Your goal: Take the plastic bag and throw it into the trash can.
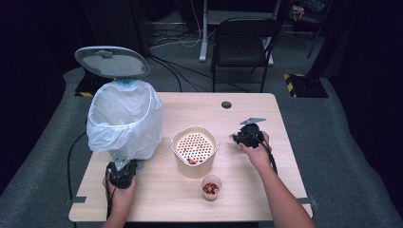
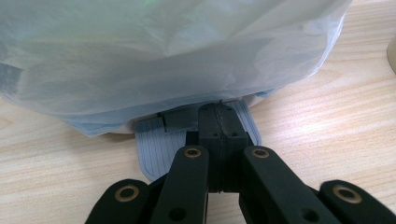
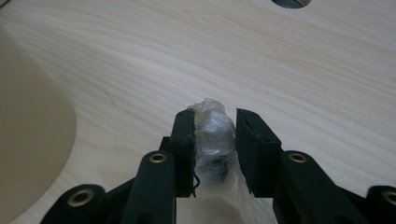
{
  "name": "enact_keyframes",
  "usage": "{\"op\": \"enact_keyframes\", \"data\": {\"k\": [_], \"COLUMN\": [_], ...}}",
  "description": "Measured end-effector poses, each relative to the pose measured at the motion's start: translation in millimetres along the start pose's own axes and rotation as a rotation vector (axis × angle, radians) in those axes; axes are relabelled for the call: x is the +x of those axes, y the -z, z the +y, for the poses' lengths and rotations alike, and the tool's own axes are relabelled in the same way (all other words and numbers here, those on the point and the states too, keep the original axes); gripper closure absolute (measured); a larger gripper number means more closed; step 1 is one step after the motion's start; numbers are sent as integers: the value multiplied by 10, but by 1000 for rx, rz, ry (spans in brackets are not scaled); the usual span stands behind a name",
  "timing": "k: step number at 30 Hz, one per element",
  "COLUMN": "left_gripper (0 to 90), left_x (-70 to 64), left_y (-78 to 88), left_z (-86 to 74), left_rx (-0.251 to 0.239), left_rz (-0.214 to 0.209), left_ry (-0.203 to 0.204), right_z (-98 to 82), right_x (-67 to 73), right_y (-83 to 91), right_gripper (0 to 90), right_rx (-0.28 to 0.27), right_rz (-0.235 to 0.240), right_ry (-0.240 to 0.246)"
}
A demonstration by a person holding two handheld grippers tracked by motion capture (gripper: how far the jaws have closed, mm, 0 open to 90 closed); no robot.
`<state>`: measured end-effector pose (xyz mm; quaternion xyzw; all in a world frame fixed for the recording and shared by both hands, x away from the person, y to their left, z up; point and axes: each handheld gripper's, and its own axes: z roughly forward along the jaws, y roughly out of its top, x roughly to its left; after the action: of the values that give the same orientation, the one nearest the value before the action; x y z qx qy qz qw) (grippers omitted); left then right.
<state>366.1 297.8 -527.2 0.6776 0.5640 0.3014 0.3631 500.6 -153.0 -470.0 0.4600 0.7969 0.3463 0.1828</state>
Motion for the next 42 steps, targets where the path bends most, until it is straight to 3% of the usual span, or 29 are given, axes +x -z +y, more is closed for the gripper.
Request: {"op": "enact_keyframes", "data": {"k": [11, 16, 21, 30, 34, 37, 39, 40, 41, 42], "left_gripper": [900, 900, 900, 900, 900, 900, 900, 900, 900, 900], "left_x": [1, 5, 11, 12, 11, -4, 8, 8, -5, 7], "left_y": [0, 0, 0, 0, -1, -7, -1, -1, -9, -2], "left_z": [0, 0, 2, 2, 2, 0, 2, 2, 0, 1], "left_rx": [1, 0, 0, 2, 1, -10, 0, 0, -14, -1], "left_rz": [1, 0, -6, -5, -6, -9, -3, -3, -7, -6], "left_ry": [-1, 0, 7, 4, 6, 21, 3, 3, 23, 10], "right_z": [280, 523, 713, 974, 1176, 1258, 1372, 1372, 1409, 1480], "right_x": [63, 174, 269, 519, 753, 847, 982, 982, 1023, 1094], "right_y": [500, 835, 1019, 1115, 1084, 1072, 1059, 1059, 1052, 1038], "right_gripper": [696, 699, 702, 704, 706, 706, 706, 706, 706, 706], "right_rx": [-30, -70, -101, -141, -157, -161, -168, -168, -176, -185], "right_rz": [53, 69, 98, 191, 236, 247, 272, 272, 279, 301], "right_ry": [10, 72, 92, 137, 186, 205, 222, 222, 232, 251]}}
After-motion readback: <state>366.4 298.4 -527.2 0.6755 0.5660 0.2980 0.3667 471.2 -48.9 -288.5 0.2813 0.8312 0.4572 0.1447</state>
